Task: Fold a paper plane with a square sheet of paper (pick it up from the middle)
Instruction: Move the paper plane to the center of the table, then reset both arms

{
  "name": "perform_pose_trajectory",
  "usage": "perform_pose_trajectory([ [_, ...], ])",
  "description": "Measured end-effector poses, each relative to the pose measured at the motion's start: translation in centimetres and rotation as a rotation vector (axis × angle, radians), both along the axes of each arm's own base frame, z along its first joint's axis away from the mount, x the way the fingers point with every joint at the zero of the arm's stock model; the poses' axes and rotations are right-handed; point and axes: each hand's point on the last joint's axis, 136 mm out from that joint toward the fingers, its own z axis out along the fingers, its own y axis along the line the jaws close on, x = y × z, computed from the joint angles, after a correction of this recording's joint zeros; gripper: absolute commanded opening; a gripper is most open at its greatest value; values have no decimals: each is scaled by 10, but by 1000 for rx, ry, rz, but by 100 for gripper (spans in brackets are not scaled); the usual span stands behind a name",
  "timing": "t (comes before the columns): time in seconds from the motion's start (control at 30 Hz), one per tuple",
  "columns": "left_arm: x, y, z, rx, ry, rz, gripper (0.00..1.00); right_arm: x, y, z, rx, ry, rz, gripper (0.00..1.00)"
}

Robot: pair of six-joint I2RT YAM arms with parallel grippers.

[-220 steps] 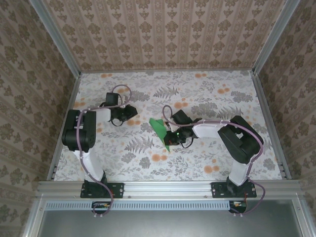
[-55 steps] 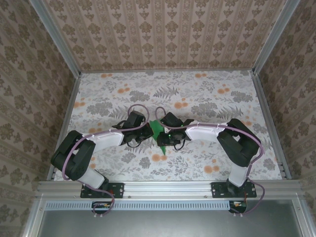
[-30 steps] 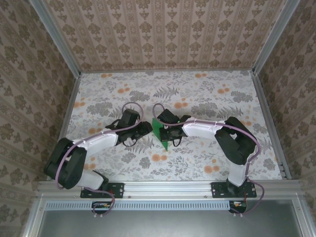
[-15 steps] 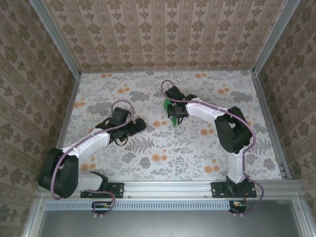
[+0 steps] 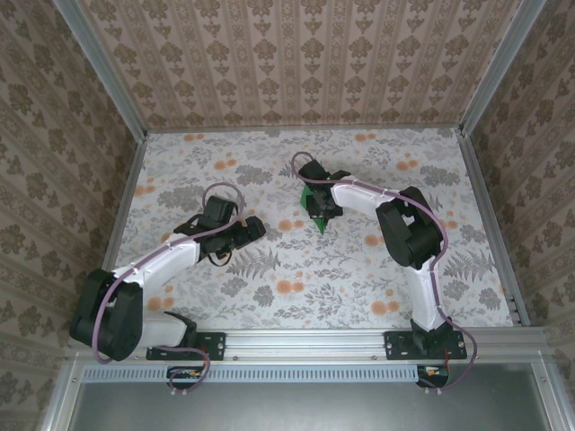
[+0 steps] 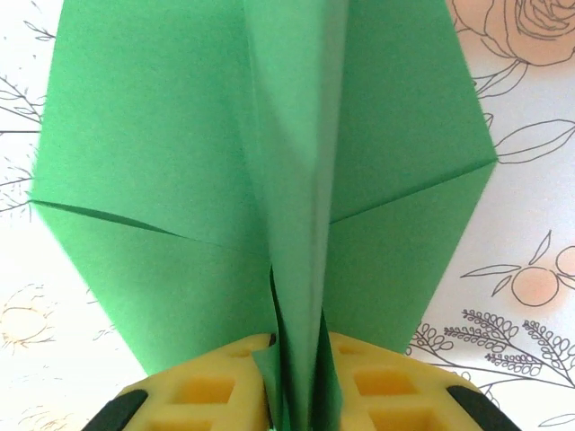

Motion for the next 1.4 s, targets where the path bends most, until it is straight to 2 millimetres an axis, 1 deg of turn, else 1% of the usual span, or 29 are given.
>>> perform_pose_trajectory([
  [0.2,0,0,0,0,0,1,100,0,-1,-1,2,0,-20,23],
  [0.37,-1,6,-2,30,8,0,100,1,0,1,8,-2,-31,30],
  [0.43,4,12,3,49,2,9,100,1,-1,4,4,0,-38,33],
  [0.5,13,20,12,71,-21,26,100,-1,-3,9,0,-1,-44,35],
  [0.57,25,26,25,96,-60,40,100,-2,-5,21,-1,-12,-50,36],
  [0.67,40,36,43,134,-115,55,100,0,-6,46,13,-52,-53,39],
  [0.8,53,52,58,190,-157,70,100,2,-9,78,32,-111,-59,44],
  [0.9,58,66,66,244,-174,82,100,2,-14,102,38,-157,-67,54],
  [0.97,62,76,71,283,-190,93,100,1,-20,119,44,-200,-79,62],
  [1.07,64,96,79,344,-218,118,100,-7,-44,145,42,-276,-109,74],
  [1.17,64,118,92,405,-264,156,100,-17,-81,169,24,-372,-165,83],
  [1.23,63,137,99,449,-310,195,100,-24,-110,182,6,-447,-205,93],
  [1.27,61,146,100,473,-329,215,100,-29,-124,186,-10,-480,-226,99],
  [1.33,57,165,98,519,-356,256,100,-38,-153,189,-49,-541,-275,100],
  [1.4,52,184,89,564,-368,294,100,-47,-180,186,-93,-585,-321,100],
])
